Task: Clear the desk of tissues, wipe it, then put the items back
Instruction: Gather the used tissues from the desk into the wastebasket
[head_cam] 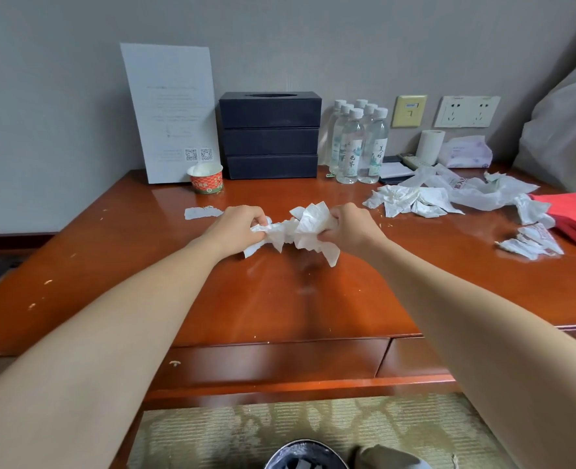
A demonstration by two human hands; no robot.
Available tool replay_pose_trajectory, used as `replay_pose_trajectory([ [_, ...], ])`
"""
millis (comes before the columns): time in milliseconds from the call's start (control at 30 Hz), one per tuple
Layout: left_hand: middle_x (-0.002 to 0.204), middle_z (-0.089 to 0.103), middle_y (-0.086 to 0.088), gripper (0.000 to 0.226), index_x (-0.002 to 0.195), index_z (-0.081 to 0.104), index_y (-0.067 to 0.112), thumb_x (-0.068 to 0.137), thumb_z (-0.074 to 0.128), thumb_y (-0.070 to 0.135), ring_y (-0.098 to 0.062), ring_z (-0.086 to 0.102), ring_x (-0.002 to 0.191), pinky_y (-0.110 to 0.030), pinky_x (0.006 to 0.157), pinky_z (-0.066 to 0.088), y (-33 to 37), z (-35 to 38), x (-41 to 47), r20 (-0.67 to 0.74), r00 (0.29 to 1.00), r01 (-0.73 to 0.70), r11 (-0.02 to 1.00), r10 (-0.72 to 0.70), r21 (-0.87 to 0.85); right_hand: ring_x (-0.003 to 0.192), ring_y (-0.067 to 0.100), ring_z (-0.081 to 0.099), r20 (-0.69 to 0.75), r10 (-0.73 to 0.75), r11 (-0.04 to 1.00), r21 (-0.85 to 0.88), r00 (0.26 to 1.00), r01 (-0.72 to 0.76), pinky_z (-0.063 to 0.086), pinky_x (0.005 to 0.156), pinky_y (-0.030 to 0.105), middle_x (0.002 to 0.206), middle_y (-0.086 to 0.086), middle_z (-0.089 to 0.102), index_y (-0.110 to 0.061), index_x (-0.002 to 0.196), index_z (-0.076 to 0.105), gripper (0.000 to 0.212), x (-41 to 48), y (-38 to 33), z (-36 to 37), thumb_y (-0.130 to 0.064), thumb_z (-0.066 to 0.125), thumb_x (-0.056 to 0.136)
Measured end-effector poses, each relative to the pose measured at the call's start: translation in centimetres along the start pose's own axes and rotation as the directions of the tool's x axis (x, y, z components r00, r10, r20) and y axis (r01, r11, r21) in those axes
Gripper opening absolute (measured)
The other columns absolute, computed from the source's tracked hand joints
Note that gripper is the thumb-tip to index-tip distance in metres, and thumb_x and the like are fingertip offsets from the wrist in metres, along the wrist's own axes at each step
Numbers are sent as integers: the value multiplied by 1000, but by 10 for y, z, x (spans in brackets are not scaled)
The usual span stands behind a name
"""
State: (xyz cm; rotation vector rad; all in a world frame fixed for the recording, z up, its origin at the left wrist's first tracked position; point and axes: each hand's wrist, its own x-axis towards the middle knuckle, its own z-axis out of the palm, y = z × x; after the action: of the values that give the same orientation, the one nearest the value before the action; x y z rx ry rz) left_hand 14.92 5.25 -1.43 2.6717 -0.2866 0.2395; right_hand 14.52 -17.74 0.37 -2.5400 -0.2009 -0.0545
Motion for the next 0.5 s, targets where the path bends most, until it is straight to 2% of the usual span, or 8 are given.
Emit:
replay_pose_trajectory([
  [167, 99, 59, 6, 12, 102, 65, 21, 90, 66, 20, -15, 56, 95, -30, 77, 45, 16, -21, -38, -23, 1000, -9, 1000, 10, 13, 64, 21, 46, -9, -2, 1000, 8, 1000, 2, 29, 49, 27, 67, 1, 49, -14, 65, 44, 31, -38, -11, -10, -18, 71, 80],
  [267, 99, 58, 7, 14, 104, 66, 20, 90, 67, 19, -14, 55, 96, -29, 76, 41, 26, -34, -63, -63, 998, -9, 1000, 10, 16, 64, 19, 48, -21, -8, 1000, 14, 1000, 9, 29, 48, 26, 69, 0, 51, -16, 67, 47, 28, -62, -17, -17, -19, 72, 80],
  [500, 99, 56, 7, 16, 106, 65, 20, 90, 67, 19, -15, 54, 94, -27, 73, 39, 48, -47, -119, -76, 997, -12, 1000, 13, 13, 57, 8, 41, -47, -36, 999, 17, 998, 37, 26, 47, 22, 67, -5, 46, -22, 64, 40, 38, -125, -26, -27, -18, 73, 82],
])
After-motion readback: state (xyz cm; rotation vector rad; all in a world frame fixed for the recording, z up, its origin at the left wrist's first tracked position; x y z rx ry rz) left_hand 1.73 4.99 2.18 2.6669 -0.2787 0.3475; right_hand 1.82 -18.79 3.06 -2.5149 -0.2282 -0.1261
